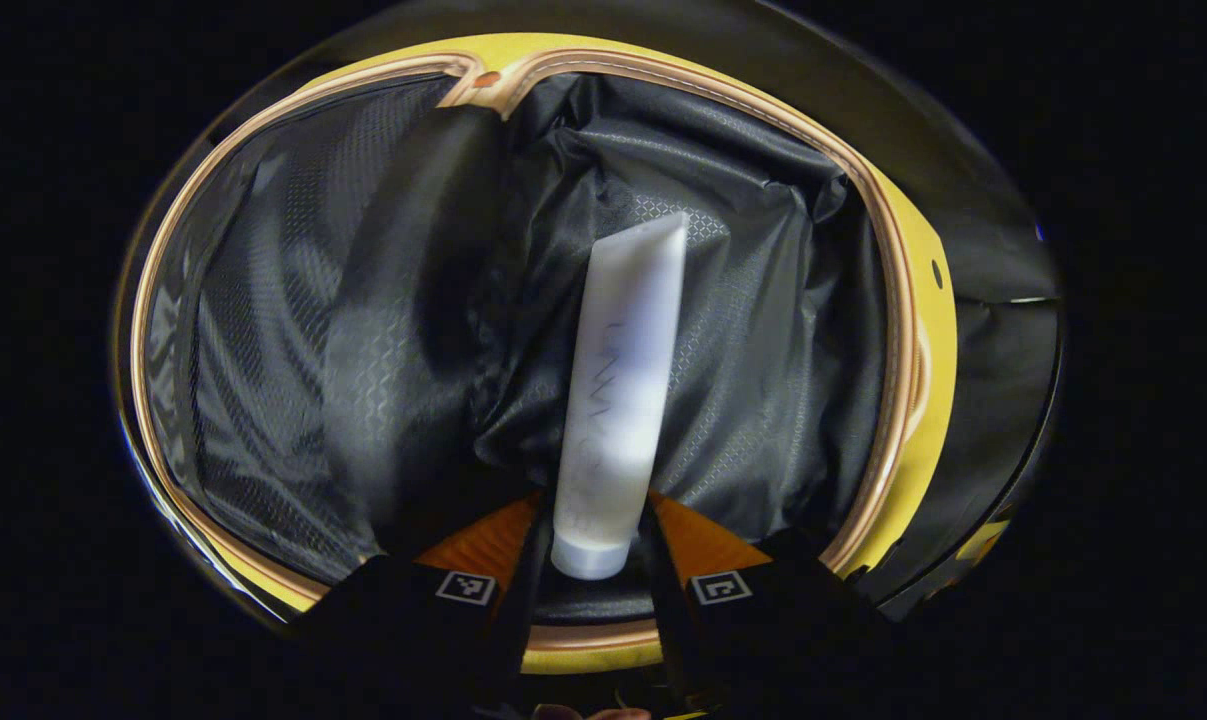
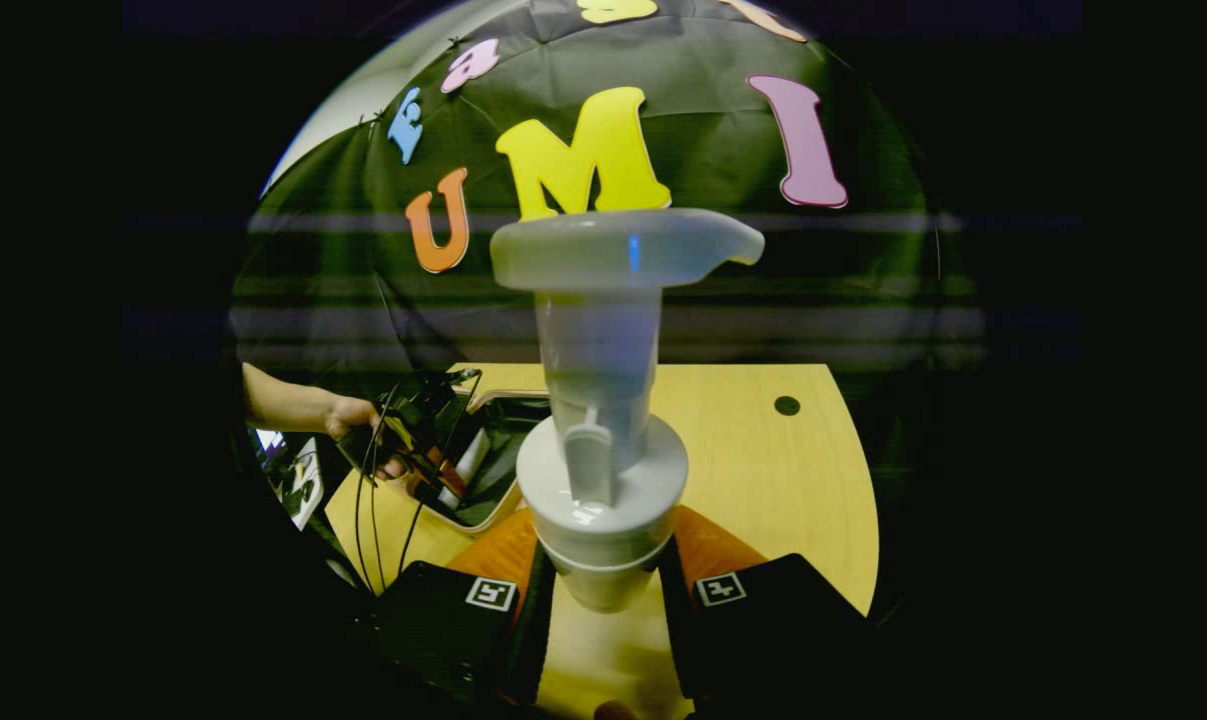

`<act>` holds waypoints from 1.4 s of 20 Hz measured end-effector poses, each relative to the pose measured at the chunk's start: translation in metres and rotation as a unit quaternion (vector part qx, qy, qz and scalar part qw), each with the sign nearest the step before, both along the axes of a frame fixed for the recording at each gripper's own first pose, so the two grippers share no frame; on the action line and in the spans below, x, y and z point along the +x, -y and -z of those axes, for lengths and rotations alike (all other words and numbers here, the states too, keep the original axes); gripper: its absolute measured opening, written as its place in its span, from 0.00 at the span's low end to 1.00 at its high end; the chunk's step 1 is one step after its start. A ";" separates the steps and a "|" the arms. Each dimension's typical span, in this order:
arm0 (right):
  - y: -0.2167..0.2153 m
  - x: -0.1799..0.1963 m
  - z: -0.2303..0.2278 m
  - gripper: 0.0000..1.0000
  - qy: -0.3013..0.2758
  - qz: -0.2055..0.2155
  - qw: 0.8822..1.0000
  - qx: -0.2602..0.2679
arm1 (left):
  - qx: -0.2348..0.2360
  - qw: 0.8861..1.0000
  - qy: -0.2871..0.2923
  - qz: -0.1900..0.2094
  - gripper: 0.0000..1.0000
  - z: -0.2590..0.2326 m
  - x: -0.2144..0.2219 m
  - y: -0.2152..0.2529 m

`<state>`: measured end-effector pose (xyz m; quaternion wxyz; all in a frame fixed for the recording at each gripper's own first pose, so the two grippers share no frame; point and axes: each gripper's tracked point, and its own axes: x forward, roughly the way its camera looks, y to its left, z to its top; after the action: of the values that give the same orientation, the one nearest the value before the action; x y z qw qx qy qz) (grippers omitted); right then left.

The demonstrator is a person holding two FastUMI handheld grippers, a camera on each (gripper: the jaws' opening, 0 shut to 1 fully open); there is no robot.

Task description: First open the suitcase, pack the skin care products into it, and then close the suitcase.

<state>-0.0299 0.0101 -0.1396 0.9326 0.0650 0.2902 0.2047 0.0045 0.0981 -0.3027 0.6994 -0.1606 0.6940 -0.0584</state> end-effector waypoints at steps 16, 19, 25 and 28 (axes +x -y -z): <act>-0.266 0.056 0.086 0.48 -0.209 -0.151 0.966 -0.016 | 0.161 0.929 0.332 -0.013 0.88 -0.097 -0.085 -0.102; -0.273 0.071 0.131 0.48 -0.294 -0.104 0.949 -0.038 | 0.158 0.927 0.336 -0.051 0.89 -0.093 -0.111 -0.125; -0.269 0.086 0.185 0.48 -0.402 0.005 0.912 -0.087 | 0.118 0.932 0.324 -0.108 0.89 -0.084 -0.149 -0.142; -0.271 0.089 0.200 0.48 -0.424 0.031 0.898 -0.108 | 0.119 0.933 0.322 -0.109 0.89 -0.082 -0.153 -0.153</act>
<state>0.0592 0.2810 -0.3392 0.7280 0.0536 0.6767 0.0962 -0.1483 0.2508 -0.2204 0.9015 -0.1239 0.4113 0.0526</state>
